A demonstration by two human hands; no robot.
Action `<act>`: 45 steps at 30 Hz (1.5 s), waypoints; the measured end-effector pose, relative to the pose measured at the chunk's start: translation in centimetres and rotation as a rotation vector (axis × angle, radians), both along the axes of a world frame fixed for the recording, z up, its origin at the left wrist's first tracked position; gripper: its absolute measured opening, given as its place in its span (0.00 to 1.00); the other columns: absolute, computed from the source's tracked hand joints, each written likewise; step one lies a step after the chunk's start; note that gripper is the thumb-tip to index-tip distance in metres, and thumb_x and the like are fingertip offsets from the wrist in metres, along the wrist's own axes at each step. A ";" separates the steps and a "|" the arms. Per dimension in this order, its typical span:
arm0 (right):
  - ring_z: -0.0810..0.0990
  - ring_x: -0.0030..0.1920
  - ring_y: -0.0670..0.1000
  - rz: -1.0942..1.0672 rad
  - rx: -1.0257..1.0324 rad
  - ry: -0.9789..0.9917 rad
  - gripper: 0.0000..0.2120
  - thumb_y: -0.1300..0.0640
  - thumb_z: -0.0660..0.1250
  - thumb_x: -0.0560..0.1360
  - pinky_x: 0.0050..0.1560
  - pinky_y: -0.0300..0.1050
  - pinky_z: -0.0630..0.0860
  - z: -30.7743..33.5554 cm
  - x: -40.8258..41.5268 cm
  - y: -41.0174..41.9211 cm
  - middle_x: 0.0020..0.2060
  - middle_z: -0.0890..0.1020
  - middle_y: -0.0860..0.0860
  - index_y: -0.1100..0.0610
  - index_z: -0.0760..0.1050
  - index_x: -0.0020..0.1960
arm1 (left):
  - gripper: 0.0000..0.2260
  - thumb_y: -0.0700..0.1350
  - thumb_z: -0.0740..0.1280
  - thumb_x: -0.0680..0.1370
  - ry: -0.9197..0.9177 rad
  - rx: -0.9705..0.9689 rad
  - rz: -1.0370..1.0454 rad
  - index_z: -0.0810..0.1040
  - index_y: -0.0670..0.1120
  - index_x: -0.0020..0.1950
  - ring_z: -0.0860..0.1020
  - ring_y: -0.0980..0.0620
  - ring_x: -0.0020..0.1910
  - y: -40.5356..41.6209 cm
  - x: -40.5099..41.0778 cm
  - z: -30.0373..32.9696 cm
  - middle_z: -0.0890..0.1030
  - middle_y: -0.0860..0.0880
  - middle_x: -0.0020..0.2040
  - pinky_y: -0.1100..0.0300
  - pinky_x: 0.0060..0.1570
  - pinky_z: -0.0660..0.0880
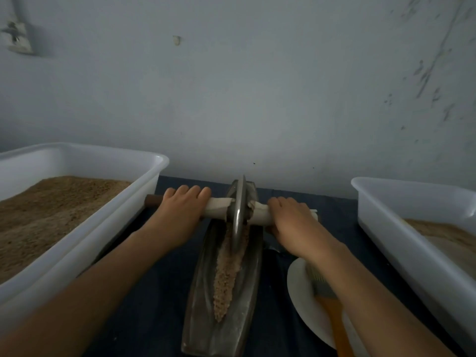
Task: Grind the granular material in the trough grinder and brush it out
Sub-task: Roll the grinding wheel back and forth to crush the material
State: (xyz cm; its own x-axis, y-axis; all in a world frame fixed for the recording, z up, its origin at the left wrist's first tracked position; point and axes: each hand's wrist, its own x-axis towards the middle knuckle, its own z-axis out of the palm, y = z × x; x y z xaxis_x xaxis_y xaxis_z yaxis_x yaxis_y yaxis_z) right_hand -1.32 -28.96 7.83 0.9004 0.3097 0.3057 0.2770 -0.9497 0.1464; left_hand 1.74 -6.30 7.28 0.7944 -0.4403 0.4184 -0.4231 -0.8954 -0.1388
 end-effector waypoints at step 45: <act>0.71 0.46 0.48 0.055 -0.059 0.606 0.18 0.48 0.65 0.76 0.35 0.39 0.65 5.1 -5.0 1.4 0.51 0.75 0.52 0.57 0.68 0.59 | 0.12 0.49 0.64 0.78 0.728 0.168 -0.118 0.59 0.57 0.50 0.71 0.61 0.45 1.9 -4.6 5.1 0.71 0.58 0.47 0.65 0.47 0.66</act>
